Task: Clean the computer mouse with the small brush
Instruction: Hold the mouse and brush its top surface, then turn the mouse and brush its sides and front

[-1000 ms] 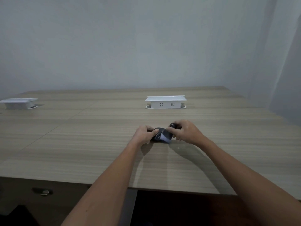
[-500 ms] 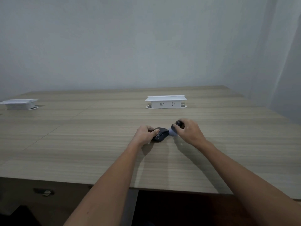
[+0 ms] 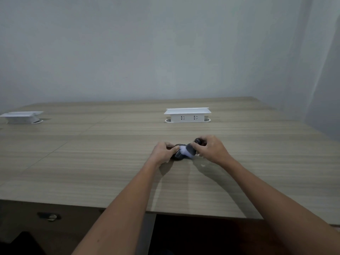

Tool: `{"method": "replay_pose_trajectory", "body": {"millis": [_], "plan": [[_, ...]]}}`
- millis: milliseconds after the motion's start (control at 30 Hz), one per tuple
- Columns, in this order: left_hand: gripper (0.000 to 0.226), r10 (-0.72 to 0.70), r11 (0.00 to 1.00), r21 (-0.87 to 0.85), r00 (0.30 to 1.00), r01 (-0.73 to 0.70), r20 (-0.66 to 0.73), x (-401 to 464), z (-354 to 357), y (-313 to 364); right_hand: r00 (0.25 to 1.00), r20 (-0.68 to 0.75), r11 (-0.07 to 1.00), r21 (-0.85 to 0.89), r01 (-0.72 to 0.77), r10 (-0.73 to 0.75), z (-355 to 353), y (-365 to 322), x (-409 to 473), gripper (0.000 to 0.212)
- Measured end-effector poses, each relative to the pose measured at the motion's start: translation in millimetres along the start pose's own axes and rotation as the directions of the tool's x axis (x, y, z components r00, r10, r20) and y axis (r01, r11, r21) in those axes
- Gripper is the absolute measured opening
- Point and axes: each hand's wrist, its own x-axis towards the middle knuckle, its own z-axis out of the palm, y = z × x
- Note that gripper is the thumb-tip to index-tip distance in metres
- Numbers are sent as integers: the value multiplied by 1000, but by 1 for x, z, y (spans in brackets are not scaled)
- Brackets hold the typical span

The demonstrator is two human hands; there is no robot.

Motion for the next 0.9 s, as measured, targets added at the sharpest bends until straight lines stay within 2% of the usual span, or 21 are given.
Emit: {"method": "replay_pose_trajectory", "body": {"millis": [67,100,200,233,267,367,533,733,900], "plan": [[30,-12,1000,-10,1000,12,-1,-2,1,1,991,-125,995,-84,-56,46,-1,5,2,23],[29,-17,1000,-12,1000,17,-2,-3,1,1,987,-153,996,-64,-61,51,-2,6,2,23],[29,-24,1000,-11,1000,24,-4,-2,-1,1,998,-18,992,112,-55,57,-6,2,-2,22],[29,-21,1000,-7,1000,21,-5,-2,-1,2,998,23,992,110,-58,56,-6,1,-3,23],[30,-17,1000,1,1000,17,-4,-2,-1,2,998,16,996,62,-58,57,-4,2,-2,24],[31,-29,1000,13,1000,29,4,-4,1,3,988,-125,989,-109,-103,89,-2,8,4,27],[34,-46,999,28,999,45,9,-3,0,8,983,-86,986,26,-163,165,-3,5,8,27],[51,-73,997,-1,996,73,43,-5,-5,14,977,-45,977,53,-206,208,-5,3,16,25],[44,-91,996,9,986,90,140,-4,-10,19,970,-10,969,62,-240,242,-5,1,24,24]]}}
